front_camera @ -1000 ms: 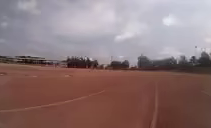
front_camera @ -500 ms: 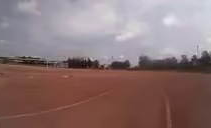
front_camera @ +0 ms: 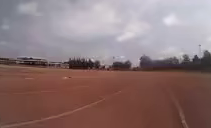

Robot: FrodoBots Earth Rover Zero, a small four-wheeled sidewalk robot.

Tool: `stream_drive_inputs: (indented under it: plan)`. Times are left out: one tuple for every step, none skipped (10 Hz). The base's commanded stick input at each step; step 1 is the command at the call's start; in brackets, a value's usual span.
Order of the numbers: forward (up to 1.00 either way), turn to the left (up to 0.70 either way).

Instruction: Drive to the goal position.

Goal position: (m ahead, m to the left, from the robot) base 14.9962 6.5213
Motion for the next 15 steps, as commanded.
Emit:
stream_drive_inputs:
  plan:
    - [0.70,0.18]
    - [0.70,0.00]
    - [0.70,0.00]
    - [0.70,0.00]
    - [0.70,0.00]
    - [0.70,0.00]
    - [0.70,0.00]
    - [0.70,0.00]
    - [0.70,0.00]
    - [0.70,0.00]
    - [0.70,0.00]
    - [0.70,0.00]
    - [0.70,0.00]
    - [0.70,0.00]
    - [0.70,0.00]
